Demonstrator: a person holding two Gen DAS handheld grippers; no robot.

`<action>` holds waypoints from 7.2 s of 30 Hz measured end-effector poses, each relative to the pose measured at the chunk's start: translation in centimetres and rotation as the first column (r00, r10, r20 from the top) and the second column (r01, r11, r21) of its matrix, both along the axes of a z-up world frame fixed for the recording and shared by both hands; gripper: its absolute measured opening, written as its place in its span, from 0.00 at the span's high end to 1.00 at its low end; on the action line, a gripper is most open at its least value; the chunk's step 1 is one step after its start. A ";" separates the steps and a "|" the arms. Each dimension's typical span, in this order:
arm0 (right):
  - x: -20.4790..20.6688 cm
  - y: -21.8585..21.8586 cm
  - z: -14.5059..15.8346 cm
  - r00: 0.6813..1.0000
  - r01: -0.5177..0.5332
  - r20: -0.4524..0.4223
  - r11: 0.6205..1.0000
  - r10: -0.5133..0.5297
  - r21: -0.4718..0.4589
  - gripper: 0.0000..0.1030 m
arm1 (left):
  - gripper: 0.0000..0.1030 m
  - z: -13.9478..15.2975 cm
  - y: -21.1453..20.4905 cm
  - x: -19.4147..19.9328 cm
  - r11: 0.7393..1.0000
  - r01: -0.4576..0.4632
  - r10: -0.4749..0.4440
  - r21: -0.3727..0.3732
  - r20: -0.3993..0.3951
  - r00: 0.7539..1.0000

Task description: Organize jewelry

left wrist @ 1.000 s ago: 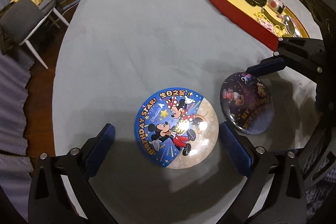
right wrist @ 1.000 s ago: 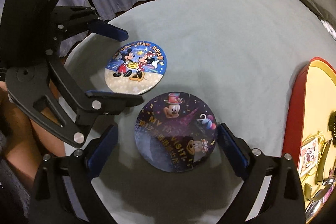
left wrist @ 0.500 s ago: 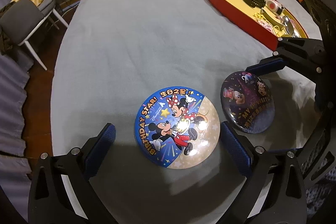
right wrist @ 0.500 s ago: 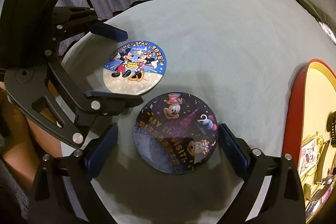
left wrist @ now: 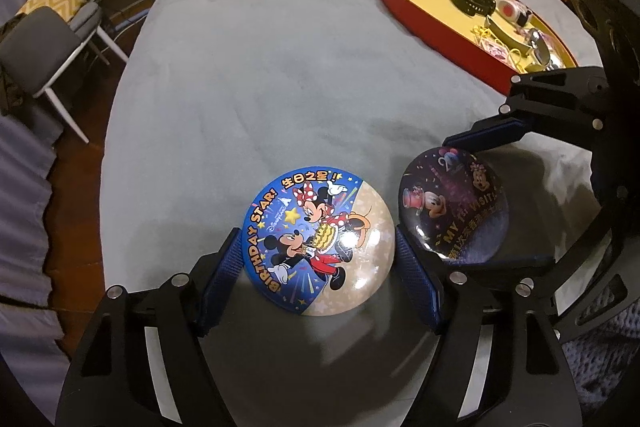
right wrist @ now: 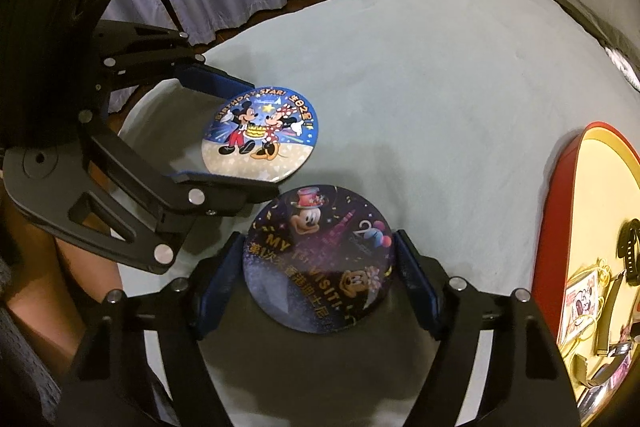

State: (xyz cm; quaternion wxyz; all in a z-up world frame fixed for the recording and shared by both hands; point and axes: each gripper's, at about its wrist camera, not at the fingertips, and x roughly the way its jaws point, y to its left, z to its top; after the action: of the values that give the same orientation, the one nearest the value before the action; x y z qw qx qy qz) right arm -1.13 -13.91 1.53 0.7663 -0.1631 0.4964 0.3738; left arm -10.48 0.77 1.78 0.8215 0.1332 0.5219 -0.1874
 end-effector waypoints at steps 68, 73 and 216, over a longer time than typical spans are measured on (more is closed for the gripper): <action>19.0 -30.7 0.3 0.759 0.650 0.034 0.760 -0.650 0.030 0.32 | 0.30 -1.1 -23.8 16.4 0.994 -0.066 0.068 -0.084 0.019 0.998; 19.2 -31.2 -0.2 0.749 0.661 0.033 0.750 -0.661 0.022 0.32 | 0.30 -1.4 -24.3 16.2 0.997 -0.058 0.060 -0.057 0.037 0.998; 4.2 -32.9 5.9 0.898 0.437 0.104 0.895 -0.428 -0.085 0.14 | 0.06 5.0 -26.8 8.8 0.994 0.050 -0.039 -0.102 0.100 0.994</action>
State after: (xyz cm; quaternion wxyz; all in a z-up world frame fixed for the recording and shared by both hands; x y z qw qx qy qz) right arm 3.06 -46.81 7.39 0.8403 -0.1045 0.5074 0.1599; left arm -1.65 -25.99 6.83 0.8474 0.1108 0.4675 -0.2259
